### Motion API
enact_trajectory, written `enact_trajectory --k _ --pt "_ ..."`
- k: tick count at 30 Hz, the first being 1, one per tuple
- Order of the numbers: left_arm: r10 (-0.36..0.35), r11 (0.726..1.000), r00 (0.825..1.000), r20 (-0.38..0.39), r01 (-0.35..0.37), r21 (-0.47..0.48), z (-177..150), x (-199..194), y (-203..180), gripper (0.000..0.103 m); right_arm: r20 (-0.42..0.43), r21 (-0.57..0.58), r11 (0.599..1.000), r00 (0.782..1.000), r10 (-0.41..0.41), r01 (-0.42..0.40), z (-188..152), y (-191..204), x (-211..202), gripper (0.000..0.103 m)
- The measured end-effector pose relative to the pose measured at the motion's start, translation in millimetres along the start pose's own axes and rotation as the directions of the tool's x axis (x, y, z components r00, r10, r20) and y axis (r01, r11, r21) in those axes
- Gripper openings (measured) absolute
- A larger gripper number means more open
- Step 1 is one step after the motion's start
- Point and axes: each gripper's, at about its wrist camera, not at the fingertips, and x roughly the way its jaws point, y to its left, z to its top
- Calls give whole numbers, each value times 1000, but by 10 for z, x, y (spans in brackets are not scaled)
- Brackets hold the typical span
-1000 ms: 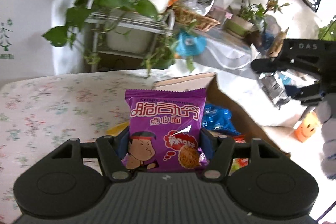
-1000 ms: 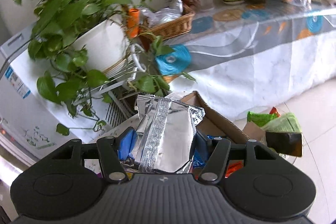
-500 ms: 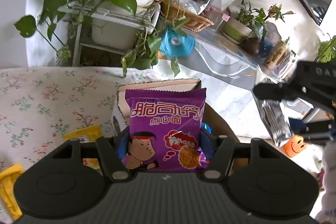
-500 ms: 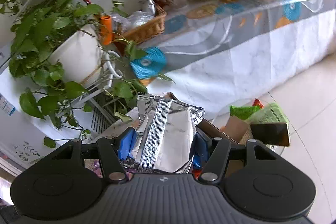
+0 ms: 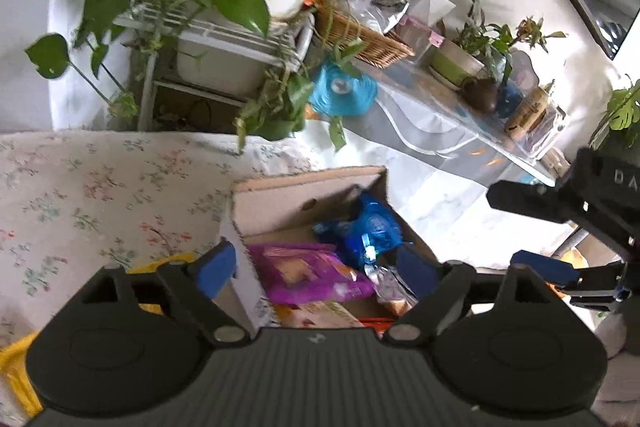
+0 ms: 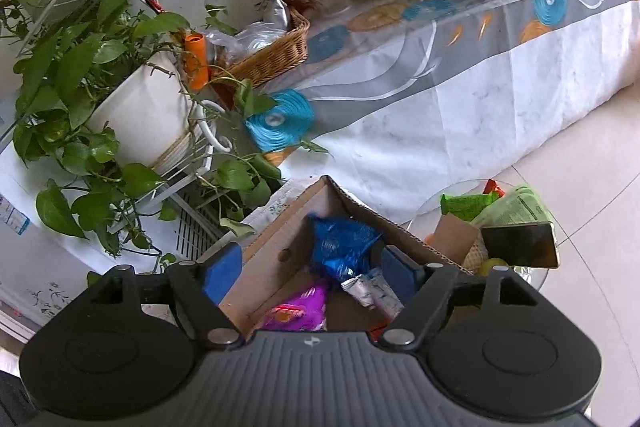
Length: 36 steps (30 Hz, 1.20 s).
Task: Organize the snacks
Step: 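Open both tools to drop the purple and silver packets into the box, then move both tools toward the yellow snack packets on the table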
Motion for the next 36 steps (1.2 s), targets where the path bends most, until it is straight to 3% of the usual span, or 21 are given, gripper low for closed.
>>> enact_trajectory --k 14,28,36 --pt "101 995 995 -3 -101 27 66 -342 496 89 -3 -116 992 999 39 -39 -58 254 23 86" --pt "221 970 975 5 -221 101 285 -928 985 94 -76 -232 960 987 140 -154 -243 614 92 89" --pt "269 960 959 -93 -260 103 -35 -890 1323 95 -147 -259 941 972 186 -219 -379 815 219 90"
